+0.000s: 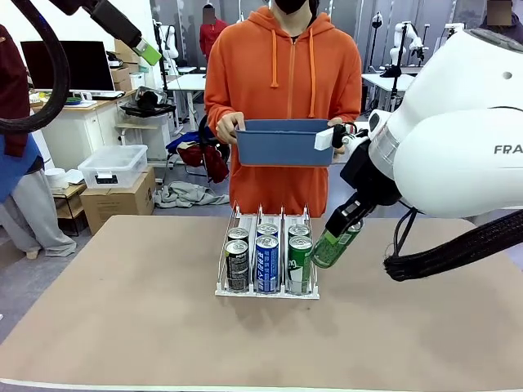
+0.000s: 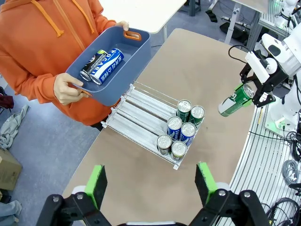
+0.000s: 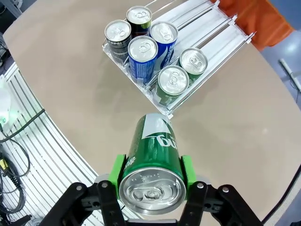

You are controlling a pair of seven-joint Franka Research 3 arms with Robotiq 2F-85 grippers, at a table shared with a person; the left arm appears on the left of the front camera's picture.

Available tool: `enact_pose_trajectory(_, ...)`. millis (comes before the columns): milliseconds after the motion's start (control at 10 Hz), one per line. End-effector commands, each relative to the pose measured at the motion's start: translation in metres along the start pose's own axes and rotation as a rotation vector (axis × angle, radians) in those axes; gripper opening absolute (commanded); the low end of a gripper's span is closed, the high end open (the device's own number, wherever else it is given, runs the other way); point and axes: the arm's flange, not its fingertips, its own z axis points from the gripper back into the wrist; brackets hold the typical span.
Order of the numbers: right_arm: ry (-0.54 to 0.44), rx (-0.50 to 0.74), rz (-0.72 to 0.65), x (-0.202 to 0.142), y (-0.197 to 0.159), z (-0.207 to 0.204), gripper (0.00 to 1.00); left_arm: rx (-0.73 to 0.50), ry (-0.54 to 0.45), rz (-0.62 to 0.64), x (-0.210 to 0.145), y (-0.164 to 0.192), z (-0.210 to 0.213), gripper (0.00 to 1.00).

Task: Fill the beverage cans into the dispenser.
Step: Place the picked Sprite in the line of the Automatic Can Dispenser with the same cans.

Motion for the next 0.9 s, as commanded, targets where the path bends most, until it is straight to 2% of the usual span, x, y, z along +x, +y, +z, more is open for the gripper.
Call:
enact_pose_trajectory(0, -0.006, -0.009, -0.009, 0.004, -0.002, 0.009, 0.58, -0.004, 0.006, -0.004, -0.001, -0.001, 0.001, 1.0)
enact_pose_trajectory(300, 0.011, 0.011, 0.038, -0.001, 0.001, -0.009, 0.58, -0.004, 0.006, -0.004, -0.001, -0.001, 0.001, 1.0)
enact_pose_trajectory(800, 0.027, 0.062, -0.012, 0.001, 0.011, -0.054, 0.58, -0.004, 0.006, -0.004, -0.001, -0.001, 0.001, 1.0)
